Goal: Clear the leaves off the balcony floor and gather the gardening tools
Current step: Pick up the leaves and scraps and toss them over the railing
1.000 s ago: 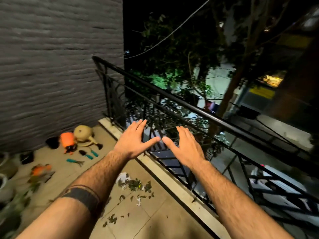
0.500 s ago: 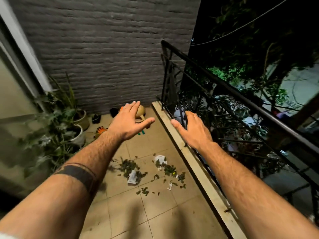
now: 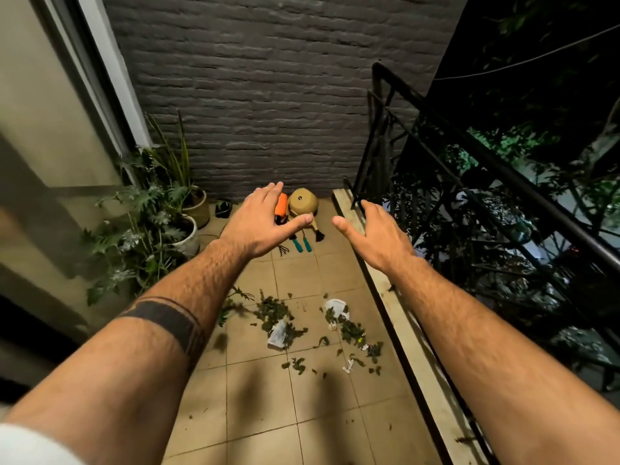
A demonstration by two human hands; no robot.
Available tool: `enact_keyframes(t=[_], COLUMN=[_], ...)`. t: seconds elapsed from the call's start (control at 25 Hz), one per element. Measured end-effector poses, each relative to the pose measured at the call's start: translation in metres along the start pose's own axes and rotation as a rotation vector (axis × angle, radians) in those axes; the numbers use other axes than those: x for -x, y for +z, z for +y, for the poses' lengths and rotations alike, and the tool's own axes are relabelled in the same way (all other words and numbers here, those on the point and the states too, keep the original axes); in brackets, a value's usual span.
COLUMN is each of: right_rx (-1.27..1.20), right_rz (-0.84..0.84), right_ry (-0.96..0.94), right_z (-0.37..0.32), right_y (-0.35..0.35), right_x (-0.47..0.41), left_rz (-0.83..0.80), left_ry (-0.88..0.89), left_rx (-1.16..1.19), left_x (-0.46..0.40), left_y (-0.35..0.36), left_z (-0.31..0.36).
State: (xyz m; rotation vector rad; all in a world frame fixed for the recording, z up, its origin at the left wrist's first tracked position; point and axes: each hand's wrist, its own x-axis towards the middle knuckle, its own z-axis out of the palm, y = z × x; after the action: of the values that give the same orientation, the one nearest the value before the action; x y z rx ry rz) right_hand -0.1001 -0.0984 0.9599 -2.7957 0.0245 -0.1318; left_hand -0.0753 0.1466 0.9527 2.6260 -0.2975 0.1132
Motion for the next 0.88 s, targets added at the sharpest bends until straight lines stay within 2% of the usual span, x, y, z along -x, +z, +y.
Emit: enact_keyframes(t=[0.36, 0.68, 0.88], right_rx=[-0.019, -0.034, -0.06], right_rz=[-0.06, -0.117, -0.061], right_ry=[-0.177, -0.14, -0.106], right_z=[0.038, 0.044, 0.027], right_y=[-0.013, 0.005, 0.006], right_x=[-0.049, -0.077, -0.1], left_rz=[0.079, 0.028, 0.017], left_ry=[-0.123, -0.143, -0.113], left_rx=[-0.045, -0.044, -0.033], left_x=[-0.021, -0.048, -0.078], left_y=[0.022, 0.032, 0.021], left_z=[0.037, 0.024, 0.009])
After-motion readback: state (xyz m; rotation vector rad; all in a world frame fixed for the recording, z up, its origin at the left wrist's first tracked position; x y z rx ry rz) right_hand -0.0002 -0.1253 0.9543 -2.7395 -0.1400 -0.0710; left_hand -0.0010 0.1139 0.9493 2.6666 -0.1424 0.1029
